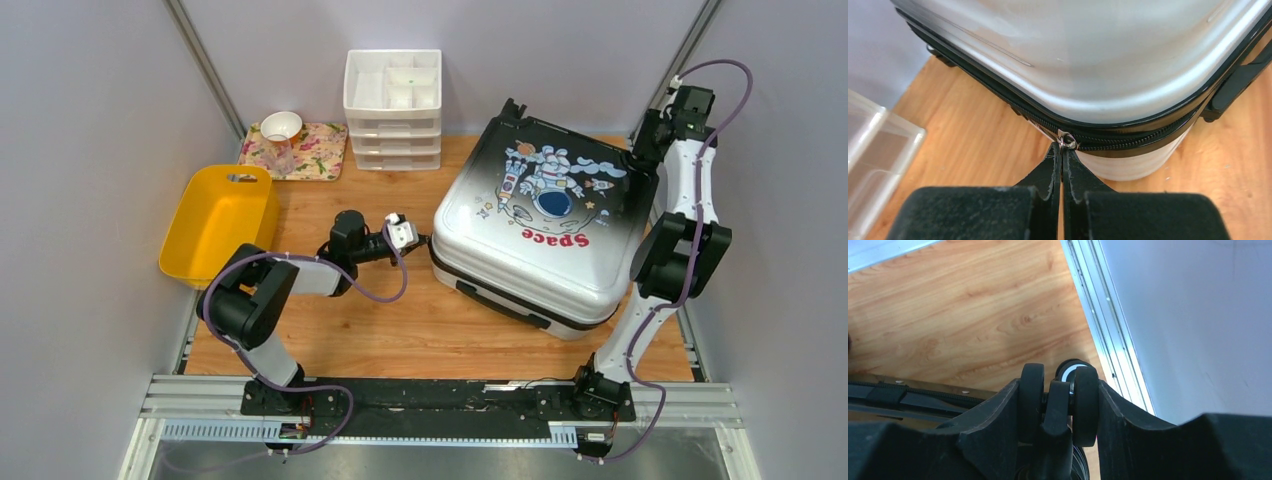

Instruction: Open, take out, and arrange the luggage

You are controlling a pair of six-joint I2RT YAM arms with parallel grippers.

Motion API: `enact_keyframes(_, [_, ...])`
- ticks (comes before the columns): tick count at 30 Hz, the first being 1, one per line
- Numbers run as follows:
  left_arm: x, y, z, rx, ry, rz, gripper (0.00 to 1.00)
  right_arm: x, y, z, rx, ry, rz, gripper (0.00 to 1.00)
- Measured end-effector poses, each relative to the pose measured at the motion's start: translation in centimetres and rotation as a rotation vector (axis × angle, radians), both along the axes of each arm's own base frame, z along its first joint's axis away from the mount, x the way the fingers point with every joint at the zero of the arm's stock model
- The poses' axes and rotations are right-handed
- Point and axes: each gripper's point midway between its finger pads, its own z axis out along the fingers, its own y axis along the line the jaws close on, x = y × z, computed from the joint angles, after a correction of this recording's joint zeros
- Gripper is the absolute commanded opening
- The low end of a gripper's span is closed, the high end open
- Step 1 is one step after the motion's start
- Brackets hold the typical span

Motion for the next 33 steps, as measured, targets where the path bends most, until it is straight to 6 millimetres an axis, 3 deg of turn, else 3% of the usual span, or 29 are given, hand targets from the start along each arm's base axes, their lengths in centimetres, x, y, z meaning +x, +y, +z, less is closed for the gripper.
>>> enact_keyframes(1, [-0.4, -0.2, 0.0, 0.001, 0.025, 0.005, 0.0, 0.4, 0.1, 0.1, -0.002, -0.014, 0.009, 0.41])
enact_keyframes(2, [-0.8, -0.5, 0.0, 0.001, 0.054, 0.015, 0.0, 0.7, 0.1, 0.1, -0.001, -0.024, 0.013, 0.52])
enact_keyframes(4, [-1.4, -1.1, -0.1, 0.003, 0.088, 0.032, 0.0, 1.2, 0.0, 0.3, -0.007, -0.038, 0.025, 0.67])
enact_keyframes(7, [-2.5, -1.8, -0.3, 0.01, 0.109, 0.058, 0.0, 2.3, -0.5, 1.3, -0.07, -0.054, 0.087, 0.76])
enact_keyframes(13, [-5.0, -3.9, -0.5, 0.015, 0.126, 0.02, 0.0, 4.8, -0.6, 3.6, -0.176, -0.094, 0.185, 0.77])
enact_keyframes(20, [-6.6, -4.6, -1.3, 0.034, 0.154, -0.02, 0.0, 8.0, 2.5, 6.4, -0.305, -0.196, 0.254, 0.8])
enact_keyframes(21, [-6.8, -4.7, -1.5, 0.035, 0.159, -0.028, 0.0, 8.5, 3.8, 6.9, -0.289, -0.224, 0.244, 0.8])
enact_keyframes(26, [-9.0, -6.8, -1.2, 0.024, 0.147, -0.108, 0.0, 9.2, 16.4, 9.7, -0.273, -0.299, 0.29, 0.82])
enact_keyframes(28, [-9.2, -6.9, -1.2, 0.024, 0.147, -0.114, 0.0, 9.1, 18.9, 10.4, -0.269, -0.324, 0.3, 0.77])
enact_keyframes(30, [-9.2, -7.0, -1.2, 0.024, 0.146, -0.114, 0.0, 9.1, 18.4, 10.9, -0.257, -0.339, 0.282, 0.74])
enact_keyframes(33, [-9.2, -7.0, -1.2, 0.024, 0.147, -0.115, 0.0, 9.1, 15.3, 10.9, -0.216, -0.346, 0.233, 0.73])
